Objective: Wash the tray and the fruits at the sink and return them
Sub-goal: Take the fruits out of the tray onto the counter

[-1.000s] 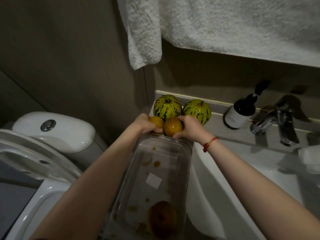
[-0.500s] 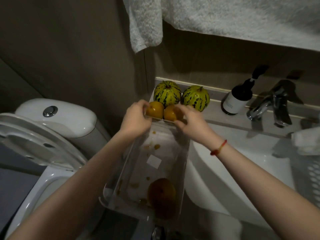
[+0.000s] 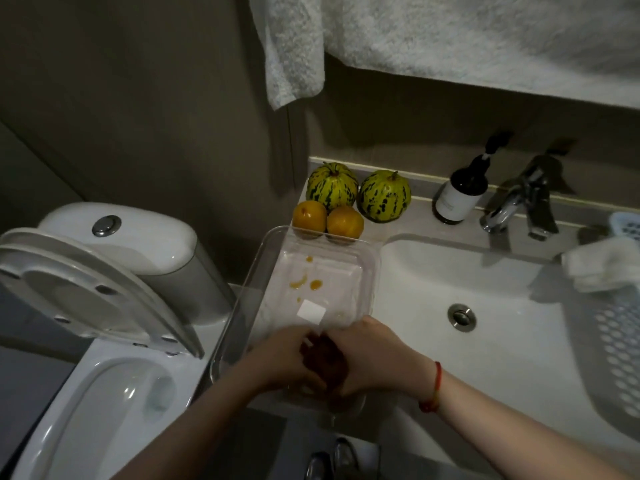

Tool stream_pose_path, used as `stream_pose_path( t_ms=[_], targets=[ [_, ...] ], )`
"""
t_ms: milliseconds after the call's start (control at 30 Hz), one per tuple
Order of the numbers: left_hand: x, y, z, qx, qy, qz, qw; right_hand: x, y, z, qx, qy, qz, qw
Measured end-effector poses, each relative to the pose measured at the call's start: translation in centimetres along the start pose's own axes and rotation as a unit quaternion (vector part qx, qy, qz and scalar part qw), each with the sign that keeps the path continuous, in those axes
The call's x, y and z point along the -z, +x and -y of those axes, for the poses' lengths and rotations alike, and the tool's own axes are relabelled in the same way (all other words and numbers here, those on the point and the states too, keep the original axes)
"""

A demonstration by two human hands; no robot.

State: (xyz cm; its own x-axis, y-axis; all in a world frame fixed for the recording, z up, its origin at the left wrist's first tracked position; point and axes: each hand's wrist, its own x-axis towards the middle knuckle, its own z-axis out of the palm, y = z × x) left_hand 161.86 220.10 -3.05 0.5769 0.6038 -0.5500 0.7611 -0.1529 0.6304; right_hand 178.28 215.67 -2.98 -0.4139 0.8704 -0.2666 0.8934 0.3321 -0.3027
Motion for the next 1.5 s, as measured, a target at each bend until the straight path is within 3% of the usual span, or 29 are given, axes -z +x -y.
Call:
stream_pose_path(
  t_ms=[100, 267, 433, 600, 833, 1033, 1133, 1267, 1400, 1500],
  targets=[
    [0.8, 0.0, -0.5, -0.028, -0.067, -0.052, 0.996, 0.7, 0.0, -0.7, -0.031, 0.038, -0.035, 0.998],
    [4.1, 2.9, -5.2, -0.085, -0.174, -0.149, 0.97, 4.2, 0.9, -4.5, -0.118, 0.114, -0.183, 0.969],
    [7.0, 9.6, -9.9, -0.124, -0.048, -0.213, 0.968, 6.7, 3.3, -10.0, -0.222, 0.173, -0.262, 0.923],
    [7.7, 15.1, -11.8, -0.116, 0.038, -0.222, 0.967, 6.6, 5.1, -14.0, -0.264, 0.215, -0.294, 0.893],
    [7.3, 17.4, -10.2, -0.079, 0.108, -0.221, 0.966, 3.9, 6.2, -15.0, -0.265, 0.228, -0.293, 0.89],
    [7.5, 15.8, -9.0, -0.104, 0.143, -0.301, 0.937, 3.4, 6.6, -14.8, -0.271, 0.24, -0.29, 0.886],
    [8.8, 13.5, -7.3, -0.05, 0.107, -0.364, 0.924, 3.3, 6.6, -14.5, -0.276, 0.258, -0.292, 0.879],
    [9.8, 9.2, -3.0, 0.084, 0.096, -0.392, 0.911, 3.7, 6.9, -14.2, -0.277, 0.208, -0.266, 0.899],
    [9.0, 5.8, 1.4, 0.187, 0.05, -0.341, 0.92, 3.7, 7.1, -14.0, -0.294, 0.178, -0.224, 0.912],
    [7.8, 4.8, 2.7, 0.213, -0.02, -0.276, 0.937, 3.7, 6.8, -13.9, -0.293, 0.197, -0.206, 0.913]
  ],
)
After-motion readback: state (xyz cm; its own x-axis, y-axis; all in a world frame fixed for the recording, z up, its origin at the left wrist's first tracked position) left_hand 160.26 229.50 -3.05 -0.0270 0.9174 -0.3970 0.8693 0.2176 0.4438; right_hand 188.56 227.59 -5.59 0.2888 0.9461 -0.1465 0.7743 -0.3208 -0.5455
